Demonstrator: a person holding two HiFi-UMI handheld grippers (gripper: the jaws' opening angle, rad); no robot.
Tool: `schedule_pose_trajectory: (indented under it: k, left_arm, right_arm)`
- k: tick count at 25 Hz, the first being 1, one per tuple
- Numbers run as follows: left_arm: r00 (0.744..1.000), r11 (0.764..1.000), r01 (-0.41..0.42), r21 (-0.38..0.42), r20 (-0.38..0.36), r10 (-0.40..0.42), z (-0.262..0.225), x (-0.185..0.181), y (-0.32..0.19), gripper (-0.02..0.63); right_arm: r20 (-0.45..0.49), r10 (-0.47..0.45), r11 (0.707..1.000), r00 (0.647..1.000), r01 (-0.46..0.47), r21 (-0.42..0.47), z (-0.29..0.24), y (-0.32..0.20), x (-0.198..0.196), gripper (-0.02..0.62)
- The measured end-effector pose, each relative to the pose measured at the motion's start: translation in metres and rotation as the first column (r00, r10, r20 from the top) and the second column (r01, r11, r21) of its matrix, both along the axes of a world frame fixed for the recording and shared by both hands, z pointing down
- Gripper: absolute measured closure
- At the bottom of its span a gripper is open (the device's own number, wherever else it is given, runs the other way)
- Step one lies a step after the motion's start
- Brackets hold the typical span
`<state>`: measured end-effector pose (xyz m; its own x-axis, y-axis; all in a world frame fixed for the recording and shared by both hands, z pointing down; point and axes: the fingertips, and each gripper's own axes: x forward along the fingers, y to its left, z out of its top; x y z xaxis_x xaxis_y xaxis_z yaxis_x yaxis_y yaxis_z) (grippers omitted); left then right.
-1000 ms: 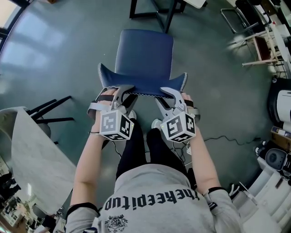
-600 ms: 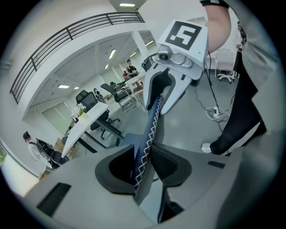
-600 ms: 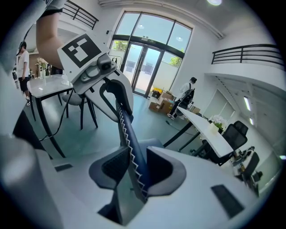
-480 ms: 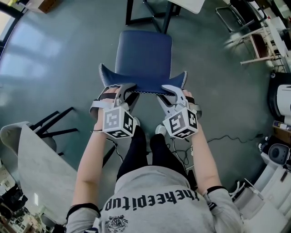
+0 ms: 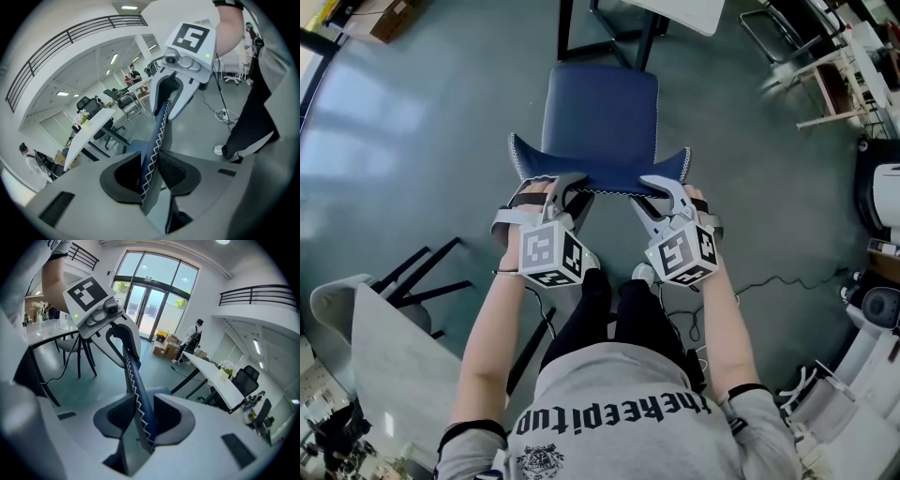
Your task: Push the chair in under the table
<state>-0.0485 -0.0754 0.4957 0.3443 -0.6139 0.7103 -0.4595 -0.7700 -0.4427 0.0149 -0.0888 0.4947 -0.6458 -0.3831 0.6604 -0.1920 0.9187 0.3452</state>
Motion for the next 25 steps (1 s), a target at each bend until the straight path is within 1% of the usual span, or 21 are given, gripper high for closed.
schedule_pose_trajectory:
  k: [5,17,25]
  left_arm:
    - [1.000,1.000,-0.017,0.004,0.001,0.017,0.001,-0.010,-0.009,0.485]
    - [0.999,0.999,-0.042,-0.002,0.002,0.042,0.000,-0.028,-0.027,0.485]
    - [0.998,0.998,-0.059,-0.003,0.000,0.059,-0.001,-0.049,-0.057,0.483]
  right_arm:
    - [0.005,0.021,1.000,1.000,-0.021,0.010,0.000,-0.008,-0.010,0.468]
    - [0.010,0.031,1.000,0.999,-0.031,0.003,-0.001,-0.023,-0.028,0.469]
    - [0.010,0.038,0.999,0.999,-0.038,0.008,-0.002,-0.051,-0.048,0.474]
